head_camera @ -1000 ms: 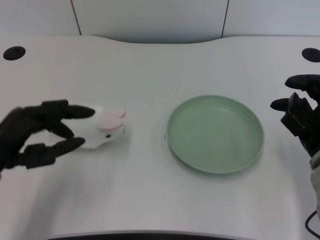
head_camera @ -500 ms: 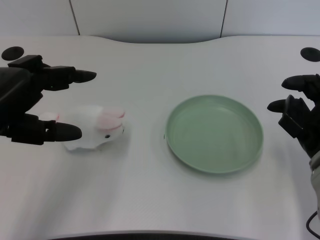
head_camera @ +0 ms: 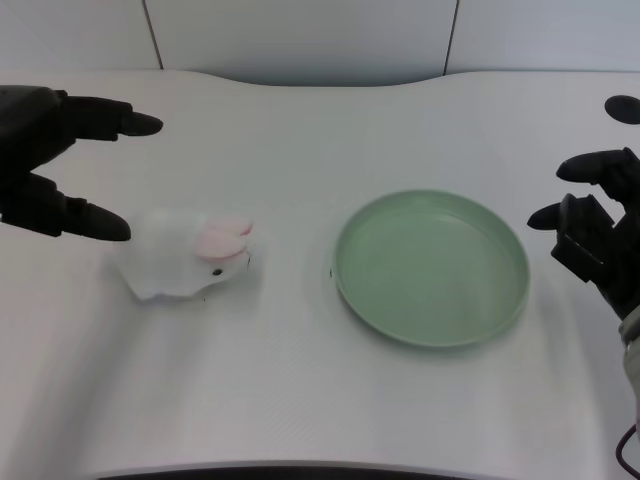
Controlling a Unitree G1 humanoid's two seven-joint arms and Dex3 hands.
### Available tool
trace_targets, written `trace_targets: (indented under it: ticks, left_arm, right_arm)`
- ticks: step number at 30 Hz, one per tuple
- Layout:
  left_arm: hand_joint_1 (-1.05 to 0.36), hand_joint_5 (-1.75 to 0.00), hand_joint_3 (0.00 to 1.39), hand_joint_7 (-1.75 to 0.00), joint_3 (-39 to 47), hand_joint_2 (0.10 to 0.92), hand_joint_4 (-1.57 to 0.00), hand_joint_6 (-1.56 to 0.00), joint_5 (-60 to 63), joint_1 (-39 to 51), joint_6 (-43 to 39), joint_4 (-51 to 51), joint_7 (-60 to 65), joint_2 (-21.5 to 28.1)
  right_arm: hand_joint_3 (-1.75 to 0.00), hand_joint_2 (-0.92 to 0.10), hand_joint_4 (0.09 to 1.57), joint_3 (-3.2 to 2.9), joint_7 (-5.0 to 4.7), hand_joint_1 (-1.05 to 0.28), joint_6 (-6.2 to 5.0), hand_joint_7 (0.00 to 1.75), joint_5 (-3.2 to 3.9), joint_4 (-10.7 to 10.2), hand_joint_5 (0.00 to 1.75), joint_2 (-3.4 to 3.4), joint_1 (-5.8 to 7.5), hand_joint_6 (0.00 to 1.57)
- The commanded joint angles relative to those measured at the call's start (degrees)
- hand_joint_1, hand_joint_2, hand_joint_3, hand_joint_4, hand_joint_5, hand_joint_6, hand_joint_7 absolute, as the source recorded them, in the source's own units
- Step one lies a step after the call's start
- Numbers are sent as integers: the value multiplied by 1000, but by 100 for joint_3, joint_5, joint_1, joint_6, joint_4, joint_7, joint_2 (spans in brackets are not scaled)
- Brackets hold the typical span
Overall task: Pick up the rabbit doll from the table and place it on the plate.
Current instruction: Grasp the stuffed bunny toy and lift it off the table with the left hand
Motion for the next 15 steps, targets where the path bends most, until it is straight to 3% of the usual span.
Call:
trace_targets:
  ticks: [1, 4, 7, 13, 15]
  left_arm:
    - [-954, -373, 44, 0, -246, 921, -270, -411, 211, -205, 2, 300, -117, 110]
    - [-981, -340, 31, 0, -549, 910, -240, -372, 470, -404, 181, 577, -126, -31]
    - [-976, -318, 14, 0, -808, 895, -224, -348, 656, -599, 215, 897, -22, -204]
    - [-989, -302, 23, 0, -1072, 920, -223, -325, 921, -836, 176, 1346, 247, -442]
    - [-1001, -297, 20, 0, -1336, 918, -211, -317, 1086, -1152, 185, 1910, 392, -778]
  right_arm:
    - [-1064, -836, 284, -50, 34, 16, -95, 1746, 69, 34, 1746, -83, 67, -1]
    - [-1065, -830, 287, -24, -48, 22, -2, 1746, 5, -67, 1746, -101, 77, -1]
    - [-1066, -829, 283, -18, -50, 26, 0, 1746, -4, -95, 1746, -126, 94, -1]
    - [-1066, -820, 303, -52, 19, 22, -61, 1746, 48, -10, 1746, -162, 77, -1]
    - [-1067, -822, 304, -82, -3, 10, 135, 1746, 146, -168, 1746, -150, 91, -1]
